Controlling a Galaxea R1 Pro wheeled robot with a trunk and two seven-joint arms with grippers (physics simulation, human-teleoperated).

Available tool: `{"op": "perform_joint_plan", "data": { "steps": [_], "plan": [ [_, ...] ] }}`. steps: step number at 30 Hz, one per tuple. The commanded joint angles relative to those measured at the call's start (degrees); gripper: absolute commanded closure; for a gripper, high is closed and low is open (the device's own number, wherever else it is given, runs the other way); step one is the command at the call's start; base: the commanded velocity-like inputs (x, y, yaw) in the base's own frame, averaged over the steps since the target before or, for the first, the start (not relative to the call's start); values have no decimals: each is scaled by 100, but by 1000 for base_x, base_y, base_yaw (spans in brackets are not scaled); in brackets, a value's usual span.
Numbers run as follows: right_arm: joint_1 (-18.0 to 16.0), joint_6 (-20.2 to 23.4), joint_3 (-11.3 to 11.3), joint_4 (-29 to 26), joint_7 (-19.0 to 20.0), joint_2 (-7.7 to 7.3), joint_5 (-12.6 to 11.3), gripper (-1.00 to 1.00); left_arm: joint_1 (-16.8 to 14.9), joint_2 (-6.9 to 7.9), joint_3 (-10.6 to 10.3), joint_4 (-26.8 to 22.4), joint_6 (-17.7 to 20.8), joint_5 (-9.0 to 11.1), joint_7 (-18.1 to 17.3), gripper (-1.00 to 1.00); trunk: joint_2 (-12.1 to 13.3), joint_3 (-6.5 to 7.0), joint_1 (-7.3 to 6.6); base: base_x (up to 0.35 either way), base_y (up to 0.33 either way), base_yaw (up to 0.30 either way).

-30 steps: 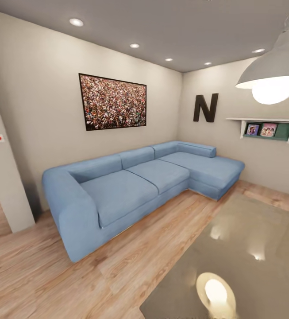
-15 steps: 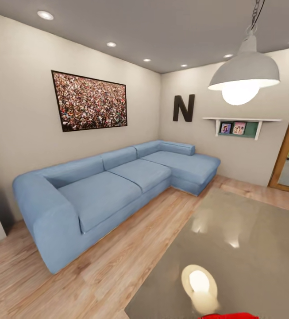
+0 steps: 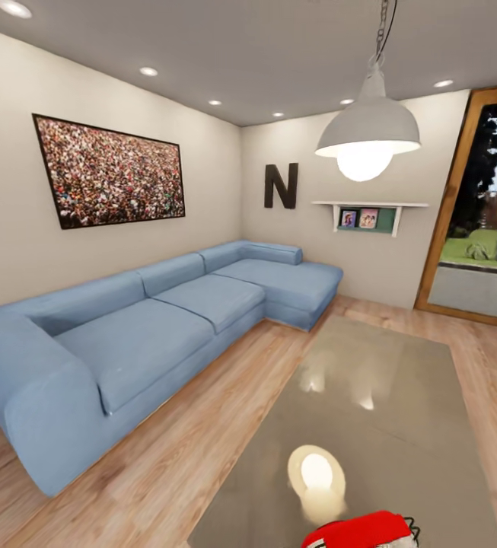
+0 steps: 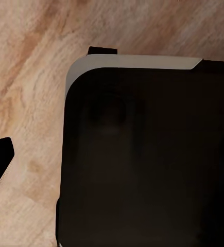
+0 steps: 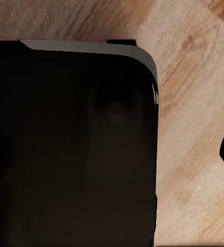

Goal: Turn on the radio receiver that's on the table in the living room.

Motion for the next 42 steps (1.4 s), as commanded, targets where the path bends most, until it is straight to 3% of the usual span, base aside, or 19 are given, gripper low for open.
{"op": "perform_joint_plan", "data": {
  "steps": [1,42],
  "plan": [
    [0,0,0,0,0,0,0,-100,0,0,2,0,0,0,0,-100,0,0,0,0,0,-282],
    [0,0,0,0,0,0,0,-100,0,0,3,0,5,0,26,-100,0,0,0,0,0,-282]
  ]
}}
